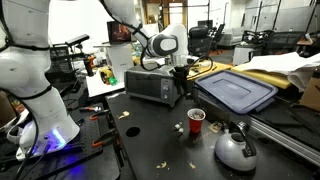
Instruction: Put two pieces of candy in the red cup.
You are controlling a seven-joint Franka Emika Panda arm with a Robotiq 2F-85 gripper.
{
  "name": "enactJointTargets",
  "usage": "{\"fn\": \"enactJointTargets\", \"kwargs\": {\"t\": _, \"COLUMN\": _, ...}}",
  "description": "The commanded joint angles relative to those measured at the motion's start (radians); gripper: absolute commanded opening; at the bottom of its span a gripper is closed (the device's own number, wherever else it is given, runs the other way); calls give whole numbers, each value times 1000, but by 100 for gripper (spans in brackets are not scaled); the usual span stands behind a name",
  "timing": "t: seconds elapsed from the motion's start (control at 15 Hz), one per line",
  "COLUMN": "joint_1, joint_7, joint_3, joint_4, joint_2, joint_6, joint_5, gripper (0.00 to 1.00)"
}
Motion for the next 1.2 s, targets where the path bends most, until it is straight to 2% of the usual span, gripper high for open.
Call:
{"fn": "enactJointTargets", "kwargs": {"t": 0.0, "joint_1": 6, "joint_7": 21, "joint_3": -7, "joint_4": 2, "joint_2": 1, "joint_6": -1, "joint_5": 3, "gripper": 100}}
{"fn": "enactJointTargets", "kwargs": {"t": 0.67, "joint_1": 14, "joint_7": 64, "joint_3": -1, "joint_4": 21, "joint_2": 3, "joint_6": 6, "joint_5": 27, "gripper": 100}}
{"fn": "enactJointTargets", "kwargs": {"t": 1.13, "joint_1": 19, "joint_7": 86, "joint_3": -24, "joint_4": 57, "joint_2": -122, "joint_6": -47, "joint_5": 11, "gripper": 100}}
